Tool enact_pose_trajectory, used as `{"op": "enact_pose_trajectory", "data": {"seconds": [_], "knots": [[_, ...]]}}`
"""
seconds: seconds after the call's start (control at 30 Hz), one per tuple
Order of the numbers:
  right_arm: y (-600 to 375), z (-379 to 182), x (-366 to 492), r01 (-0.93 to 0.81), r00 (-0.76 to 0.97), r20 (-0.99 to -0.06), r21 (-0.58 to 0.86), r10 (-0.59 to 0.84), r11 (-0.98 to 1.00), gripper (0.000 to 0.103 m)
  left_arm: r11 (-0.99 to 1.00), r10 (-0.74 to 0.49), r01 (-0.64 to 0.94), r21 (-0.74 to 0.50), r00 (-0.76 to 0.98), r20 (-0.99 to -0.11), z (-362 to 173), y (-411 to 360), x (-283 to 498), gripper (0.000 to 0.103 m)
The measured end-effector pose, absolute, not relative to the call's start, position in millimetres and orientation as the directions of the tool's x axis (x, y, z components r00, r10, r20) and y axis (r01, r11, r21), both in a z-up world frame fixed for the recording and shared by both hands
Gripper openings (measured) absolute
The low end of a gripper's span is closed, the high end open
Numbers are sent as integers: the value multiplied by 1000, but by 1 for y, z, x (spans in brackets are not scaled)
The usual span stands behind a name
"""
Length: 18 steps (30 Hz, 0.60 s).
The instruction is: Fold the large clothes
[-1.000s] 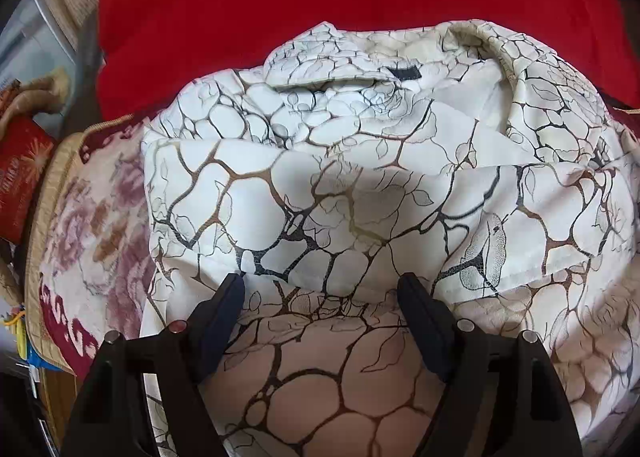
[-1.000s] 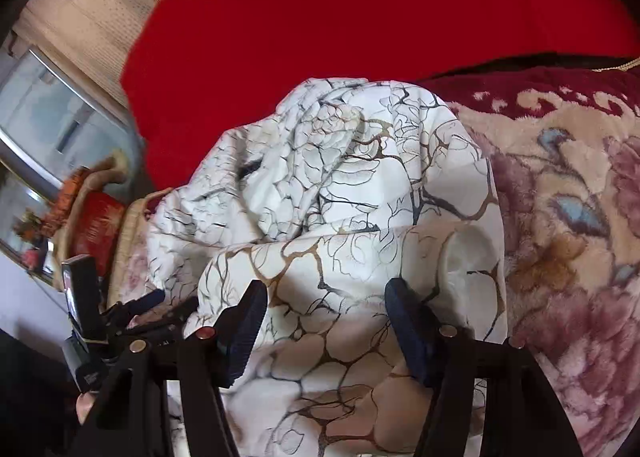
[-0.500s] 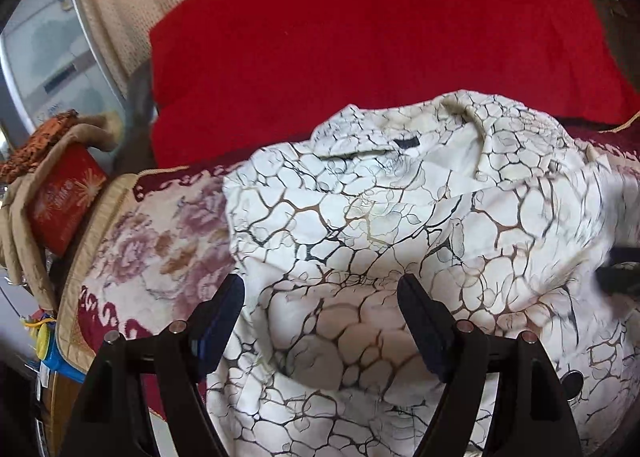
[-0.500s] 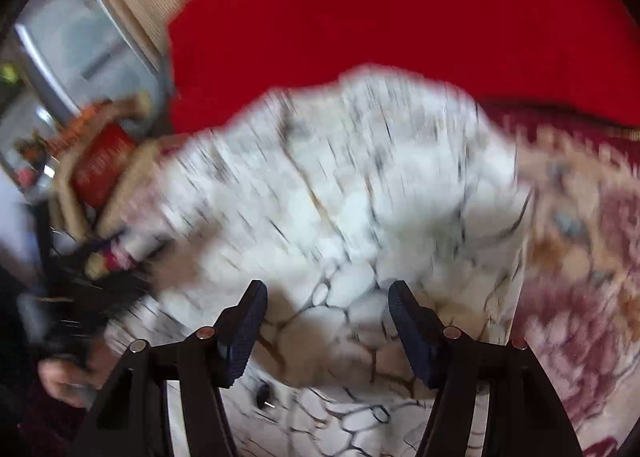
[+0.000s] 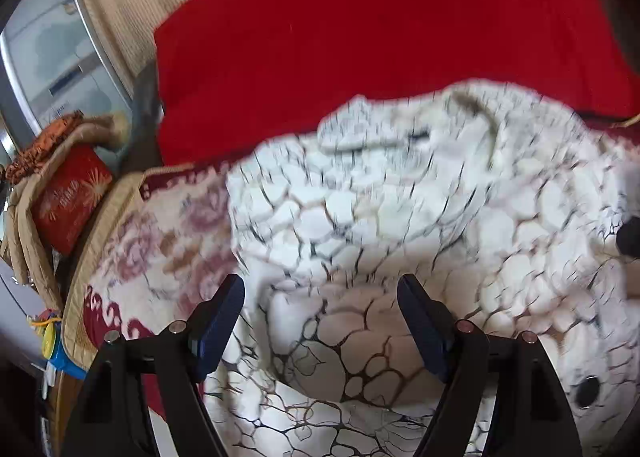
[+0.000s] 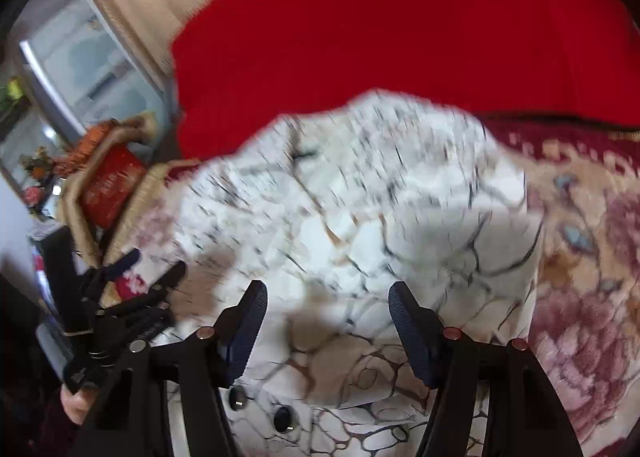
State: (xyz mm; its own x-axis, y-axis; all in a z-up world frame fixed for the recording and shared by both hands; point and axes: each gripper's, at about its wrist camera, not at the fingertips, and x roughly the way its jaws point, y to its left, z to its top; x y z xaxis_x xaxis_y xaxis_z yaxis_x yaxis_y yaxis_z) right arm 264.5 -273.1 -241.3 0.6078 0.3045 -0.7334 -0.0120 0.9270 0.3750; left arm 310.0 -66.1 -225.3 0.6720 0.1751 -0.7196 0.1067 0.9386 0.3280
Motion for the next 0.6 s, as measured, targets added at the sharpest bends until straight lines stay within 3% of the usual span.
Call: {"op": "enact_pose_trajectory", "data": {"seconds": [0.07, 0.17, 0.4, 0.53, 0.6], "knots": [[-273, -259, 273, 43, 555, -783, 366, 282, 930, 68, 937, 194, 119, 329, 605, -772, -246, -65, 321, 79], [-270, -253, 274, 21, 570, -774, 349, 276, 937, 67, 942, 187, 123, 312, 580, -793, -254, -62, 324, 81], [-282, -229, 259, -30, 676, -657, 428, 334, 903, 67, 967, 144, 81, 243, 613, -777, -233, -46, 318, 81], [-277, -260, 272, 24, 563, -766, 392, 311, 920, 68, 947, 180, 135, 290, 524, -833, -254, -52, 327, 81], [-278, -259, 269, 18, 580, -754, 390, 308, 921, 68, 954, 151, 142, 263, 531, -834, -242, -48, 321, 81]]}}
